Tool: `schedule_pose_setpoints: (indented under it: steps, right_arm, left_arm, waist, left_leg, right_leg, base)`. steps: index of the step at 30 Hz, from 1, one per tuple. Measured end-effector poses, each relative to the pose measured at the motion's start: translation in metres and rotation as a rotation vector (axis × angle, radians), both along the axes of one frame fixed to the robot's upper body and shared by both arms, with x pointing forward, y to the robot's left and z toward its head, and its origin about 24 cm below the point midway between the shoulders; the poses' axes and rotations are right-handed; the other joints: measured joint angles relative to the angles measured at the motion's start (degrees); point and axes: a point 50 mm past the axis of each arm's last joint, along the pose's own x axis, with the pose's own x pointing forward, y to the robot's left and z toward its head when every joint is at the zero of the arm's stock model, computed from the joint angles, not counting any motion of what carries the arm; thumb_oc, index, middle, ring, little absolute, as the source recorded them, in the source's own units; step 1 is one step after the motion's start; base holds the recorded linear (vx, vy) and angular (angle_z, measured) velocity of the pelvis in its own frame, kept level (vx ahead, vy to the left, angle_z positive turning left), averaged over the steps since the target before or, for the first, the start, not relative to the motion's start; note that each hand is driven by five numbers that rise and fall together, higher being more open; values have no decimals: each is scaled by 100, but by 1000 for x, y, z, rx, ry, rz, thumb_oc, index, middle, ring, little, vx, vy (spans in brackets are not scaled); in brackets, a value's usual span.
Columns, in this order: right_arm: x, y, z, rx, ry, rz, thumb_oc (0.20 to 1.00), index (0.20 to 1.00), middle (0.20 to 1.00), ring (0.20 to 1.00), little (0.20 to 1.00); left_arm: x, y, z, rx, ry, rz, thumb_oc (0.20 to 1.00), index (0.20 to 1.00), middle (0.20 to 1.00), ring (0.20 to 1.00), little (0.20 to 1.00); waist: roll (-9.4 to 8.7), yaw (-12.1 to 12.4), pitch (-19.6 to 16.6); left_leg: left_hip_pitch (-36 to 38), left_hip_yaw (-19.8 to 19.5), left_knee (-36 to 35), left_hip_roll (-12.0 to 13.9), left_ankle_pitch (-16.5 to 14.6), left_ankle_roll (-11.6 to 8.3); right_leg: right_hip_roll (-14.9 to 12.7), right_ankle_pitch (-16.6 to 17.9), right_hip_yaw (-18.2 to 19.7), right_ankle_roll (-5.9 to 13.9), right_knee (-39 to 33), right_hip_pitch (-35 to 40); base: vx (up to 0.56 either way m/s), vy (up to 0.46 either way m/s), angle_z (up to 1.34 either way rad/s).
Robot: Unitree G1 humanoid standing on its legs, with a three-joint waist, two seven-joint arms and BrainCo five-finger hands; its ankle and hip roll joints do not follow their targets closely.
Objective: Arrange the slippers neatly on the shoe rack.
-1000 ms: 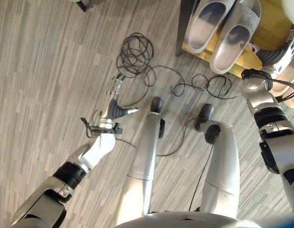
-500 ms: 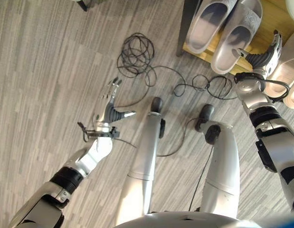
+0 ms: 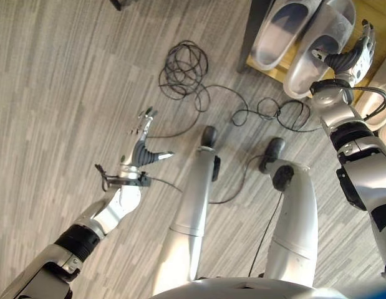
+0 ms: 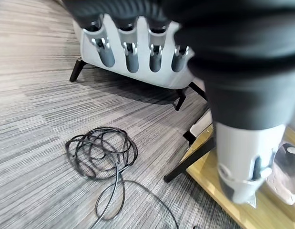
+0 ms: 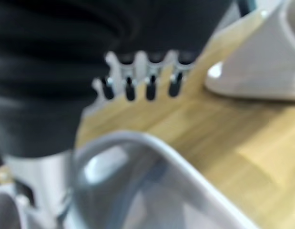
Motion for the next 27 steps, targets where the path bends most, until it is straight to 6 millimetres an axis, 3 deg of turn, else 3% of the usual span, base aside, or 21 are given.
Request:
schedule_pose_setpoints:
  steps: [12,21,27]
  right_arm:
    - [-5,-21,12,-19,11,-92,1000,1000,1000,1000,1000]
    - [-4,-14,18,-24,-27,-53,1000,1000,1000,1000,1000]
    - [-4,-12,20,-27,-38,-40,1000,1000,1000,1000,1000]
  left_arm:
    - [-1,-2,-2,5,10,-13,1000,1000,1000,1000,1000]
    - [-2,-5,-4,7,23,-26,1000,1000,1000,1000,1000]
    - [-2,-4,-5,-22,34,-18,1000,1000,1000,1000,1000]
  waist:
    - [30,80,-15]
    - [126,44,-71]
    - [145,27,-83]
  left_leg:
    - [14,-18,-156,-94,80,-24]
    - [20,16,106,-36,26,-16]
    - [24,48,50,-19,54,32]
  right_leg:
    - [-104,-25,-22,-10,5,-27]
    - [-61,-41,15,-74,161,-17]
    - [-31,21,53,-17,90,-30]
  base:
    - [17,7,5]
    - [14,-6,-4]
    - [-24,-5,-2]
